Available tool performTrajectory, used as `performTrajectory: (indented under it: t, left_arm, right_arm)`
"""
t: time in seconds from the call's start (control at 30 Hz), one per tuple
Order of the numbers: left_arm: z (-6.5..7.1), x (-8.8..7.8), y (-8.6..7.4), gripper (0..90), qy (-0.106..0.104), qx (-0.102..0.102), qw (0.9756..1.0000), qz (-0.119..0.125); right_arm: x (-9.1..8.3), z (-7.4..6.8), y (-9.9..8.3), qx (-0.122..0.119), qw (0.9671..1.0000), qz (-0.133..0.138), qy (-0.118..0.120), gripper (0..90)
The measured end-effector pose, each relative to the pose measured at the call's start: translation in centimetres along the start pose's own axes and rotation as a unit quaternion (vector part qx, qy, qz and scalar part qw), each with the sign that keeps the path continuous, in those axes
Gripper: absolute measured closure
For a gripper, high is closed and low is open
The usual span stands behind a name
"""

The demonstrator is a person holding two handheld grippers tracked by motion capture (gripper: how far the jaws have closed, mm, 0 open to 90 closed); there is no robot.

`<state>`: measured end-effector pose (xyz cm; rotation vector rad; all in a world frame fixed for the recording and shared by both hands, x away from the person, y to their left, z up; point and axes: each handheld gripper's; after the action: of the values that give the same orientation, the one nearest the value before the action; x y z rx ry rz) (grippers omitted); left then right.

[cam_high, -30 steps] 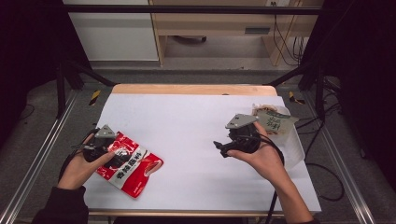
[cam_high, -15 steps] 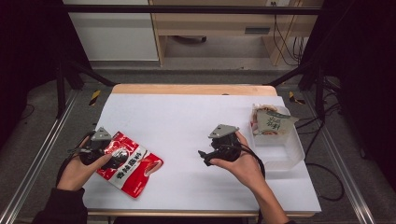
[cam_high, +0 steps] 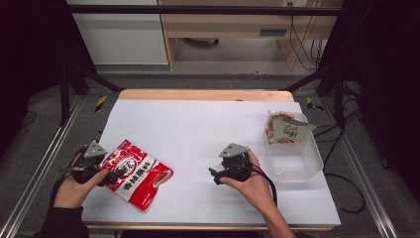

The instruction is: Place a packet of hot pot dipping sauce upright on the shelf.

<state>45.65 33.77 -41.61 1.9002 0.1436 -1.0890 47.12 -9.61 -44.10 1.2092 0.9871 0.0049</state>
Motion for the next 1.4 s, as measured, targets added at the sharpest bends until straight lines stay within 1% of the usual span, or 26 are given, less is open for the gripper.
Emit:
performTrajectory:
  t: [0.07,0.13,0.2,0.23,0.27,0.3,0.33,0.4,0.57,0.6,0.67,0.73,0.77,0.8,0.87,0.97,1.07,1.17,1.23,1.4]
  left_arm:
    - [0.0,-0.2,-0.3,6.2,0.003,-0.006,1.0000,0.006]
    - [-0.1,-0.4,-0.8,6.9,0.007,-0.008,0.9999,0.013]
    - [-0.3,-0.4,-1.2,6.9,0.009,-0.011,0.9998,0.015]
    - [-0.4,-0.5,-1.5,7.0,0.013,-0.019,0.9996,0.019]
    - [-0.5,-0.5,-1.6,7.0,0.015,-0.018,0.9996,0.018]
    - [-0.5,-0.5,-1.7,7.0,0.014,-0.022,0.9995,0.019]
    - [-0.5,-0.5,-1.8,7.0,0.014,-0.019,0.9996,0.017]
    - [-0.5,-0.4,-2.2,6.9,0.013,-0.022,0.9996,0.013]
    - [-1.3,-0.1,-3.4,6.9,0.010,-0.037,0.9993,0.005]
    - [-1.4,0.0,-3.7,6.9,0.010,-0.044,0.9989,0.005]
    - [-1.6,-0.1,-4.0,6.9,0.011,-0.047,0.9988,0.002]
    - [-1.6,-0.1,-4.3,6.9,0.008,-0.054,0.9985,0.006]
    - [-1.7,0.0,-4.5,6.8,0.008,-0.054,0.9985,0.003]
    - [-1.7,0.1,-4.7,6.9,0.010,-0.057,0.9983,0.003]
    - [-1.8,0.2,-5.0,6.8,0.006,-0.061,0.9981,-0.001]
    - [-1.9,0.4,-5.6,6.7,0.005,-0.062,0.9981,-0.008]
    - [-2.2,0.4,-5.9,6.7,0.004,-0.066,0.9978,-0.007]
    - [-2.6,0.5,-6.3,6.9,0.005,-0.075,0.9971,-0.009]
    - [-2.7,0.7,-6.5,6.9,0.004,-0.080,0.9967,-0.014]
    - [-2.7,1.1,-6.5,7.1,-0.005,-0.078,0.9968,-0.019]
  right_arm:
    - [0.1,-0.1,-0.5,0.013,0.9999,0.003,0.005,9.9]
    - [0.2,-0.4,-0.7,0.015,0.9998,-0.001,0.010,9.7]
    - [0.3,-0.5,-0.7,0.016,0.9998,-0.001,0.009,9.8]
    - [0.3,-0.6,-0.7,0.015,0.9999,0.000,0.007,10.0]
    - [0.4,-0.7,-0.7,0.011,0.9999,-0.002,0.004,9.9]
    - [0.4,-0.7,-0.8,0.007,1.0000,-0.003,0.001,10.0]
    - [0.4,-0.6,-0.8,0.006,1.0000,-0.004,-0.001,10.0]
    - [0.4,-0.3,-0.9,0.012,0.9999,-0.005,-0.001,10.1]
    - [0.5,0.0,-1.2,0.013,0.9998,-0.012,-0.008,10.5]
    - [0.6,0.0,-1.2,0.011,0.9998,-0.013,-0.007,10.5]
    - [0.7,0.0,-1.2,0.010,0.9998,-0.015,-0.008,10.5]
    - [0.8,0.0,-1.3,0.007,0.9998,-0.018,-0.009,10.4]
    - [0.9,0.0,-1.4,0.004,0.9997,-0.021,-0.008,10.3]
    - [0.9,-0.1,-1.4,0.004,0.9997,-0.024,-0.008,10.3]
    - [1.0,0.0,-1.6,-0.001,0.9995,-0.031,-0.008,10.3]
    - [1.1,-0.1,-1.6,-0.001,0.9994,-0.033,-0.009,10.3]
    - [1.2,-0.2,-1.6,-0.005,0.9993,-0.037,-0.009,10.3]
    - [1.3,-0.2,-1.7,-0.010,0.9991,-0.039,-0.009,10.3]
    - [1.3,-0.2,-1.7,-0.011,0.9990,-0.043,-0.010,10.3]
    - [1.4,-0.3,-1.8,-0.013,0.9989,-0.044,-0.008,10.4]
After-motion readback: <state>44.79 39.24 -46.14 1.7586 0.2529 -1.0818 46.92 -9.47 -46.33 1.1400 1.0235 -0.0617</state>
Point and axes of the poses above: each handheld gripper's, and its own axes: x roughly forward along the jaws, y roughly out of its top, z roughly to its right, and after that the axes turned 8 degrees about x, right-handed
